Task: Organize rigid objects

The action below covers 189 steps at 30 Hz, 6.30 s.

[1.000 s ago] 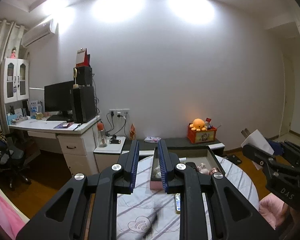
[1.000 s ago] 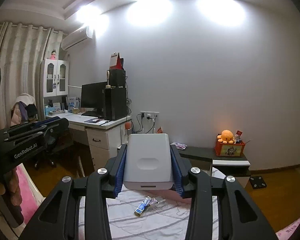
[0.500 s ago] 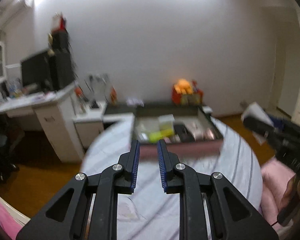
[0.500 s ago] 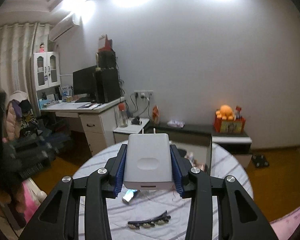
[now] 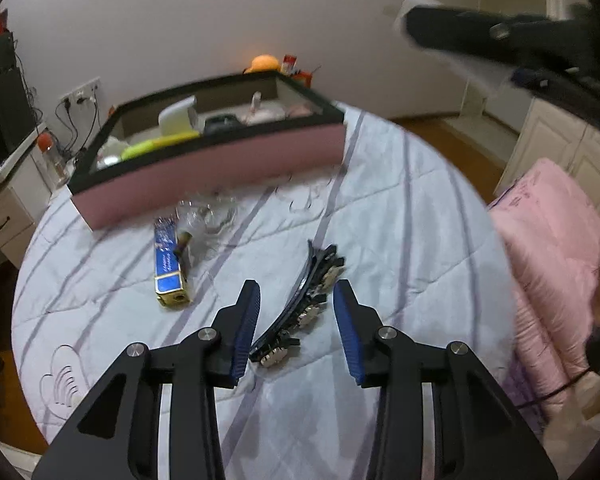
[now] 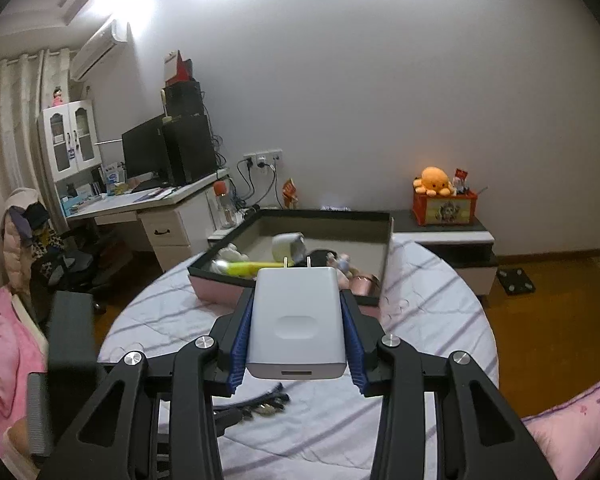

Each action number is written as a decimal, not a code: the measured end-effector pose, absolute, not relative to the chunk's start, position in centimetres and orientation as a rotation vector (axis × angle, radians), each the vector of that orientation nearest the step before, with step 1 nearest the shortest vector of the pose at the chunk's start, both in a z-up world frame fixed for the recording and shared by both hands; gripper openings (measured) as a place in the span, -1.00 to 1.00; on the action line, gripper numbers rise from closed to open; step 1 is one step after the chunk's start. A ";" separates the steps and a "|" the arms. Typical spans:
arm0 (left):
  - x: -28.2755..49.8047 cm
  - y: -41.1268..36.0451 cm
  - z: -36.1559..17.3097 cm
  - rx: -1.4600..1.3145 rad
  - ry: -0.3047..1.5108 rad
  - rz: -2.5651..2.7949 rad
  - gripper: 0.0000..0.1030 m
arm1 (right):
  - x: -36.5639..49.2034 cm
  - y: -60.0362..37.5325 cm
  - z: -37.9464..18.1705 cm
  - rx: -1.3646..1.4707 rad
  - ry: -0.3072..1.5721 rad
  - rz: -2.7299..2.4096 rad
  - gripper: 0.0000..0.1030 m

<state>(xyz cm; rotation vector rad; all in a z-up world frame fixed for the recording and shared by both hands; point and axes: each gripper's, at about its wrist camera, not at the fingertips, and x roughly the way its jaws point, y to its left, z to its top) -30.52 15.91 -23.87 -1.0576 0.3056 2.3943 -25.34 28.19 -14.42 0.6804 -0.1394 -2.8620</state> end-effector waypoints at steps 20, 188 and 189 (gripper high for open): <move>-31.5 16.0 -23.1 -1.078 0.348 2.457 -0.64 | -27.0 29.7 -16.4 0.737 -0.197 -2.835 -0.19; -23.7 5.2 -0.3 -0.299 0.190 2.978 -0.60 | -19.8 21.3 -2.7 0.241 -0.046 -2.863 0.01; -24.3 5.2 -0.4 -0.308 0.189 2.979 -0.60 | -20.3 21.3 -2.8 0.251 -0.045 -2.860 0.01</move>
